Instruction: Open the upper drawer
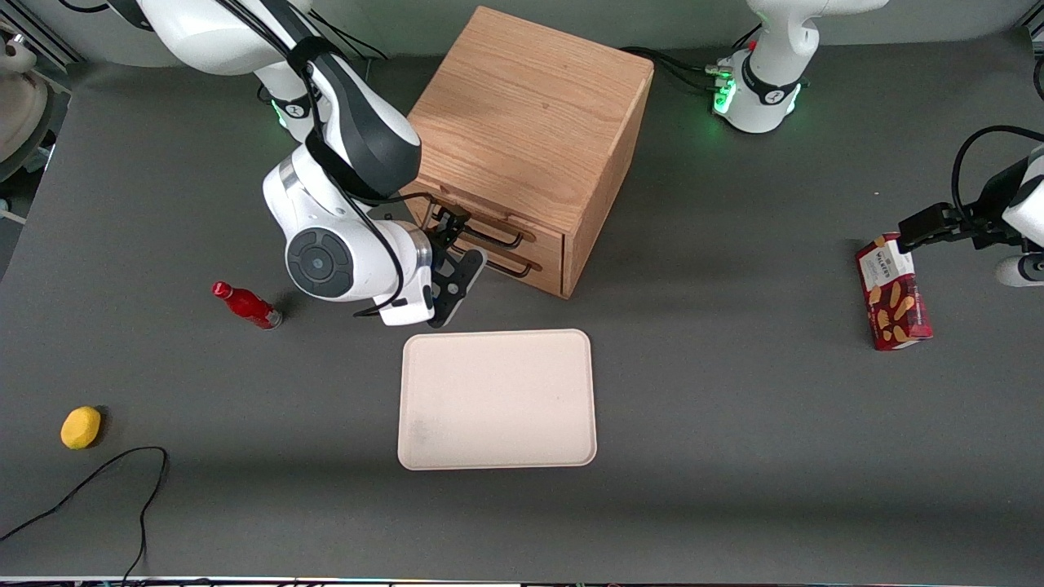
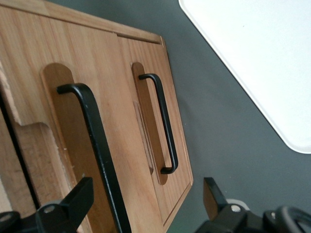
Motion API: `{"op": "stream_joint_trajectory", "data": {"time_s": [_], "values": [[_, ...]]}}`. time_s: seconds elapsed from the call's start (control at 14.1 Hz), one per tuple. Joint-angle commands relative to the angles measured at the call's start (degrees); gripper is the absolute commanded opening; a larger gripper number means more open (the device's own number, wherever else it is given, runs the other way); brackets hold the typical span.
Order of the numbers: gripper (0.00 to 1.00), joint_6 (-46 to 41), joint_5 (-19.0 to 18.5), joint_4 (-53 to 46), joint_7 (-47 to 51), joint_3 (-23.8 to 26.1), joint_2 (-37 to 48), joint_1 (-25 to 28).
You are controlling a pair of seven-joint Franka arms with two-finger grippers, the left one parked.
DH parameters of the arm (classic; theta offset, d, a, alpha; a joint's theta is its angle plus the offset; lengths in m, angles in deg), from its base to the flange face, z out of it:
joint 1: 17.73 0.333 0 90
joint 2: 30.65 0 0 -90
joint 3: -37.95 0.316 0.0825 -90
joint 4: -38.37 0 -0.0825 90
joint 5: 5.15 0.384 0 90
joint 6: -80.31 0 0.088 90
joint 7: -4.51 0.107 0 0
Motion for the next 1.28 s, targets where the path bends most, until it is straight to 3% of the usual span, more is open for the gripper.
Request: {"op": "stream_joint_trajectory", "data": {"time_s": [0.0,0.43,1.21], "values": [[1.0,0.48,0.98,3.18,-1.79,-0.38,1.96,0.72],[1.0,4.87,0.98,10.91,-2.58,-0.38,6.7,1.51],[1.0,10.32,0.98,11.19,-6.27,-0.38,4.86,2.39]]}}
